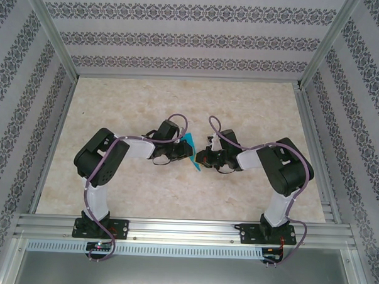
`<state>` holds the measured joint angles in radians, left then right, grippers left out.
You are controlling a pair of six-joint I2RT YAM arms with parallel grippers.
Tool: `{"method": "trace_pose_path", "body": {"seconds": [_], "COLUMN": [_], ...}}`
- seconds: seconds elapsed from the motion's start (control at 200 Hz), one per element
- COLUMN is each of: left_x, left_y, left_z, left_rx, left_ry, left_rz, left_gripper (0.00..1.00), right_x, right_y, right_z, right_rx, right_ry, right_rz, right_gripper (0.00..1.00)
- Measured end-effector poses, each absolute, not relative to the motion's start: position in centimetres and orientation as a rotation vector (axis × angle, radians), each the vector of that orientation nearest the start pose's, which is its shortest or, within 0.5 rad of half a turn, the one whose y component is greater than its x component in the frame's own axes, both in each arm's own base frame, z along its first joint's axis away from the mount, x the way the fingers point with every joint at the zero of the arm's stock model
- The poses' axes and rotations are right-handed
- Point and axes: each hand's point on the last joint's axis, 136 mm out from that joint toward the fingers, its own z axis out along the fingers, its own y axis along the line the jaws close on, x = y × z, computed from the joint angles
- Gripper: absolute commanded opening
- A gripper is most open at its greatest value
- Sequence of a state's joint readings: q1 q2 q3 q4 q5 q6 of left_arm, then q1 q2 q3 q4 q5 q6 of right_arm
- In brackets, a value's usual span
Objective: Fold a paper plane with a square sheet of paper (pick it up from the middle)
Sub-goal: Fold the wing for the fifth time at the center of the table.
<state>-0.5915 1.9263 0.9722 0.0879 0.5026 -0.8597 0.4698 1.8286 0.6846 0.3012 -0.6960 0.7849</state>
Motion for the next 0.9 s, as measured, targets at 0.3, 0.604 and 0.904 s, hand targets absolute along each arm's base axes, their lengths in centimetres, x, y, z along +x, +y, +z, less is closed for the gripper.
{"method": "trace_pose_path", "body": {"seconds": [0.3,0.604,0.904], "left_x": [32.8,33.0,33.0], "left_y": [-31.7,-31.5,-31.5], "left_z": [2.1,1.9,1.9], "left_rx": [-0.134,-0.150,-0.152], "left_ry": [2.737,2.751,2.753], "left_rz": [-1.130,-1.100,-1.099], "left_gripper": [0.11,0.11,0.11], "right_x": [28.8,27.1,26.9], "right_y": [27.0,26.1,25.8], "right_z": [1.9,2.4,1.7], "right_rx": [0.049,0.024,0.039], "right_ry": [2.649,2.697,2.724], "right_rz": [1.356,1.324,1.298], "right_gripper": [0.13,0.08,0.13]}}
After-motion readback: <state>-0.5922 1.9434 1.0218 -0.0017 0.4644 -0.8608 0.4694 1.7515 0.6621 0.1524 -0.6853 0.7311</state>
